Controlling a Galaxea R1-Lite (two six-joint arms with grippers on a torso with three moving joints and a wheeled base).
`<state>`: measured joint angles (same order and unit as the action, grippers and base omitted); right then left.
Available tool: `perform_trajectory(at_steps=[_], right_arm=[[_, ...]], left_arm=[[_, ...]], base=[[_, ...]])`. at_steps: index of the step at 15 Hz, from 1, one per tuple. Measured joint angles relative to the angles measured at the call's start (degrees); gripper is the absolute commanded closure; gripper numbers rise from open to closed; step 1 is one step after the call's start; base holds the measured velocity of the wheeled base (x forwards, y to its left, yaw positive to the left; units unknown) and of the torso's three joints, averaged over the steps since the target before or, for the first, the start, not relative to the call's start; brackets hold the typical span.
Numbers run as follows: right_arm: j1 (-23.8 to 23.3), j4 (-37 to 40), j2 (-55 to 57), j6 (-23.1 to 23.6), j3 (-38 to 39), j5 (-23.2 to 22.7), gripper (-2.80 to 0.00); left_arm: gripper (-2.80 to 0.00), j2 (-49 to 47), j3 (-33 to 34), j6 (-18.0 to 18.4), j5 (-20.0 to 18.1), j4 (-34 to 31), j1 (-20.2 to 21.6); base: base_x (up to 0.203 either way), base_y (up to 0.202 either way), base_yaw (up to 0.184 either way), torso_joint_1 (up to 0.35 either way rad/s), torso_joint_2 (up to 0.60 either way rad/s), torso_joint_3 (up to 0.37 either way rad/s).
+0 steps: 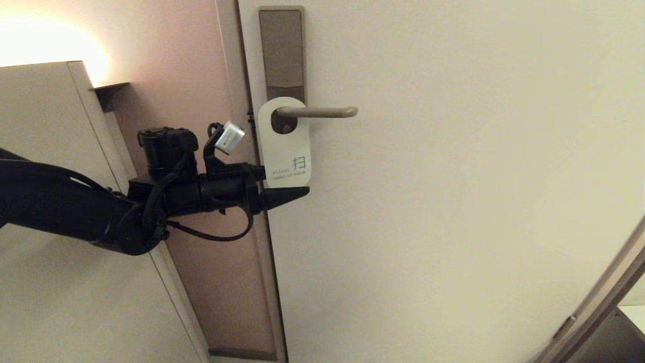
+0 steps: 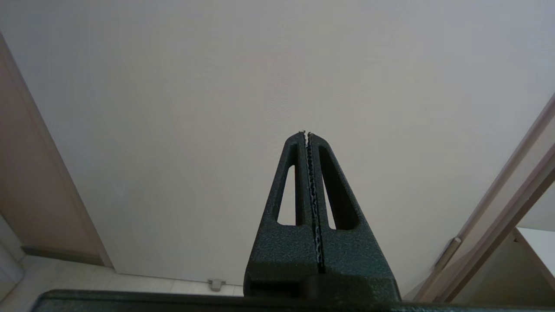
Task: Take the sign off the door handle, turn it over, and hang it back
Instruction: Take down the sign
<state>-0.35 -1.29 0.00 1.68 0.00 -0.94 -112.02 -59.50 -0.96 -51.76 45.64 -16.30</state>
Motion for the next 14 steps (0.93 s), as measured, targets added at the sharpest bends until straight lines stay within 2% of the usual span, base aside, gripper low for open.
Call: perform_trajectory(at_steps=[7,14], right_arm=[[0.0,0.0,0.0,0.0,0.0,0.0,0.0],[0.0,0.0,0.0,0.0,0.0,0.0,0.0]], left_arm=[[-2.8,0.2,-0.3,-1.8,0.0,2.8,-1.6],[-2.8,0.3,0.0,-1.5,0.1,2.8,-2.5]], base=[[0.0,0.0,0.0,0.0,0.0,0.0],[0.0,0.0,0.0,0.0,0.0,0.0]])
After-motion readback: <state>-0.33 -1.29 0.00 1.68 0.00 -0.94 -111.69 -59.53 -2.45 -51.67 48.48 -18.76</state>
